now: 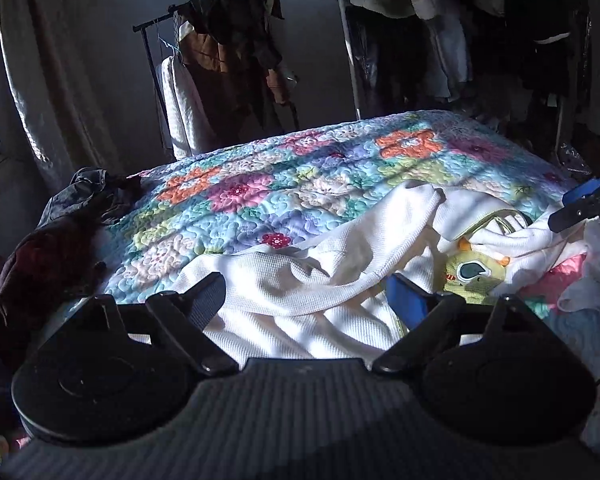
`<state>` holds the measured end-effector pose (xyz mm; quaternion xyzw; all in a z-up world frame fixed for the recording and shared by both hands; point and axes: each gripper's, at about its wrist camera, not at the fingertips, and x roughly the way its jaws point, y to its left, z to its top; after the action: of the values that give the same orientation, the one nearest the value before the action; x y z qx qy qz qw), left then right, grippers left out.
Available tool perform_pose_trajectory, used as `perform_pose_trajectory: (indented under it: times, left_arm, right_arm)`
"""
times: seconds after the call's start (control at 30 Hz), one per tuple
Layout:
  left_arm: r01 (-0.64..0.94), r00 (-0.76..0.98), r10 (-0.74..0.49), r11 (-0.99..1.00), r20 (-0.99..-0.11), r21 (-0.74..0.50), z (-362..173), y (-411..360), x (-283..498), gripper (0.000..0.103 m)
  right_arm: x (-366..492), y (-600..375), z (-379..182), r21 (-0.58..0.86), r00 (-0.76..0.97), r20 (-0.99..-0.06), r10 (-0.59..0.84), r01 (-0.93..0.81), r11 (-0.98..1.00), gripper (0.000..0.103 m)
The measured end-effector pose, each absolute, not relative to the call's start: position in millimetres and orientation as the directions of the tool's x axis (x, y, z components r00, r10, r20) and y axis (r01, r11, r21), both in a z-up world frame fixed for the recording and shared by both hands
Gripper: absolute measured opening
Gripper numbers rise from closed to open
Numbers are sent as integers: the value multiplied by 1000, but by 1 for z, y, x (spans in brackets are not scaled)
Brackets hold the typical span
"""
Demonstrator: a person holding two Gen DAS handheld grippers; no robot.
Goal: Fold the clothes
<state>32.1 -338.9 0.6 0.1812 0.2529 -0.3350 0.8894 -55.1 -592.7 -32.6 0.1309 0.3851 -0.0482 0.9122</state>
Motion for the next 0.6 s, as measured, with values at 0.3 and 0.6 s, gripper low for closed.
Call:
perform_pose_trajectory:
  times: [0.3, 0.6]
  left_arm:
    - [814, 565, -558, 499, -607, 299, -46, -429, 69, 88]
    - [825, 558, -468, 404, -685, 396, -112, -519, 100, 89]
  right_arm:
    - [-10, -593, -73, 8, 661, -735, -150, 230, 973, 86]
    - [21, -620, -111, 57, 546, -827, -134, 318, 946, 87]
